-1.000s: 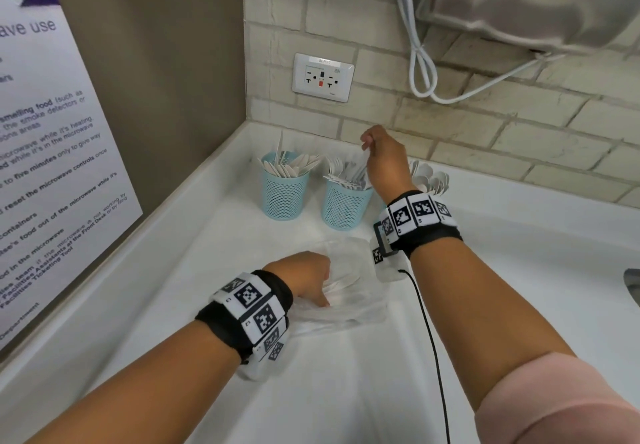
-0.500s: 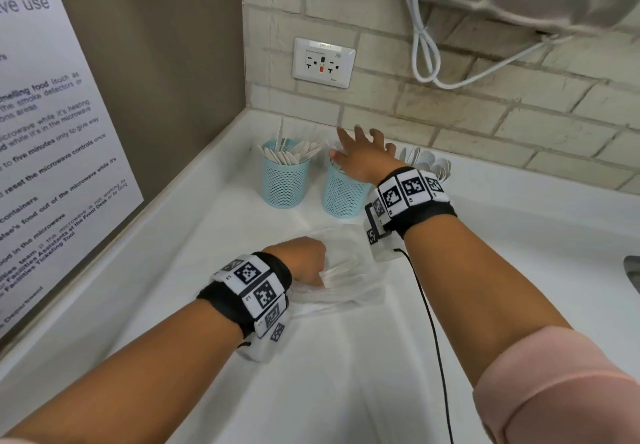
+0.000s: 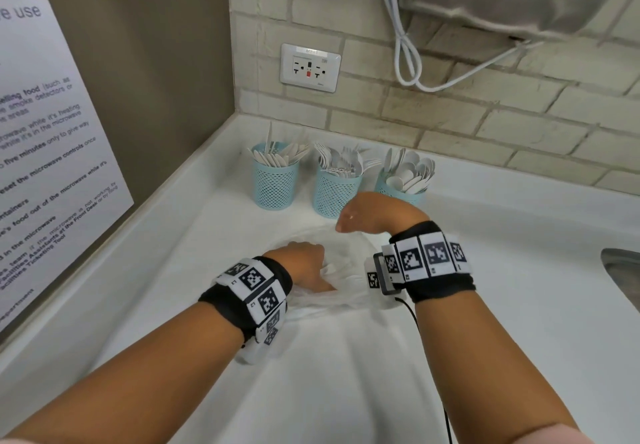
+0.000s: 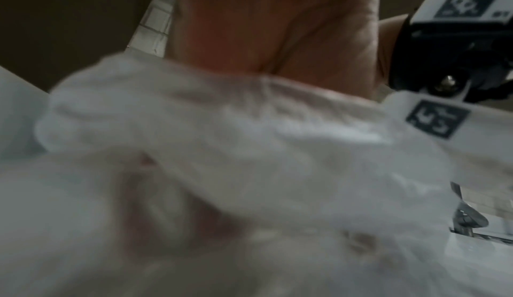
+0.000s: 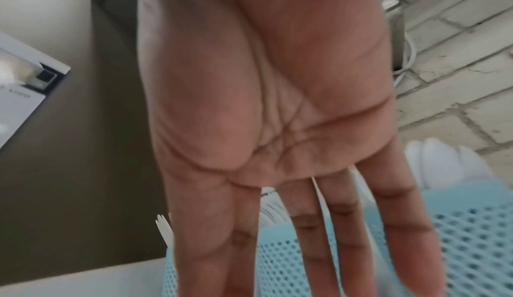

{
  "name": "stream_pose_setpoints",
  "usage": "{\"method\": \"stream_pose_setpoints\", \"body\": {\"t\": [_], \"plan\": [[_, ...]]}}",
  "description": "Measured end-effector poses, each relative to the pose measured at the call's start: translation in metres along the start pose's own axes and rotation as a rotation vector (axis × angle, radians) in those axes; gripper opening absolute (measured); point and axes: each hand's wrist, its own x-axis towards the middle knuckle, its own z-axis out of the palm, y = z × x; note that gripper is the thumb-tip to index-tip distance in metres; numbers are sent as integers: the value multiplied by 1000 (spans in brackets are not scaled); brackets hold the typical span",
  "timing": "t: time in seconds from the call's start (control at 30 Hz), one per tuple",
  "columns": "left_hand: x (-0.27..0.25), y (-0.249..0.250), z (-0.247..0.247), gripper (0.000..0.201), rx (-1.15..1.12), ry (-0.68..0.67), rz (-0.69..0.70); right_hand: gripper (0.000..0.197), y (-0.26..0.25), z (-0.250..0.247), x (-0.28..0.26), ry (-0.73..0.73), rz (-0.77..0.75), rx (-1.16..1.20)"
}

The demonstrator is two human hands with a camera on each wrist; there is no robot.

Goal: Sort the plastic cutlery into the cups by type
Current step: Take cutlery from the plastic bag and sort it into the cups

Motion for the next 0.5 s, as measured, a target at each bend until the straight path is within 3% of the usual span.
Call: {"method": "stream_pose_setpoints", "body": {"t": [0.13, 0.33, 0.5], "plan": [[1, 2, 1, 68, 23, -4, -5, 33, 8, 19, 2, -36, 55, 120], [3, -2, 2, 52, 29, 20, 15, 59, 15, 37, 3, -34, 117, 217], [4, -3, -1, 46, 34, 33, 30, 61, 19, 41, 3, -30, 134, 286]]}}
